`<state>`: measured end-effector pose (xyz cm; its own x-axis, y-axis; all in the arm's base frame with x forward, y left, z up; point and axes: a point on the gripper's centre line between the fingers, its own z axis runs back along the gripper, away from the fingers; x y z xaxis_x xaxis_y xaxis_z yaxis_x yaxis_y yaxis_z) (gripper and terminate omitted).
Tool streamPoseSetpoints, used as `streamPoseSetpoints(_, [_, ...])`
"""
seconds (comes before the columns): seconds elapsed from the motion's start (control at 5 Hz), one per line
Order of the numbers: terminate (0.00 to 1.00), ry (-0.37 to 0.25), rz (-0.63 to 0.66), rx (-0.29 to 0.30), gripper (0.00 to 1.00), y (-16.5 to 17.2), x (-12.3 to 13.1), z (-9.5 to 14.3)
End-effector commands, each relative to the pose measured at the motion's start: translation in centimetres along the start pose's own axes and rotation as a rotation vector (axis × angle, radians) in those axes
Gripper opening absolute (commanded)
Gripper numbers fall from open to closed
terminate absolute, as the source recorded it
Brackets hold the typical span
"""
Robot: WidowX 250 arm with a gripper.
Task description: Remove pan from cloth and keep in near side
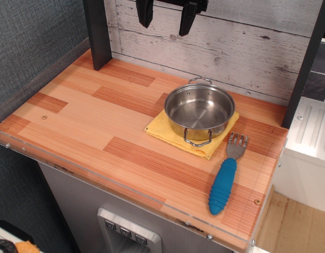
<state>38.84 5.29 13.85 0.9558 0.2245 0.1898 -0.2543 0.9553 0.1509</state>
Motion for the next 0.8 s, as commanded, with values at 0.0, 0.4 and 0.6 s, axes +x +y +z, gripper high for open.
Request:
streamPoseSetpoints(0.0, [0.0,0.0,0.0,0.0,1.0,0.0,0.0,0.0])
streamPoseSetpoints(0.4, [0.0,0.061,-0.065,-0.058,1.0,-2.3,-2.0,-2.1])
streamPoseSetpoints(0.6, [0.0,0.055,-0.095,-0.097,1.0,-2.8,-3.0,-2.9])
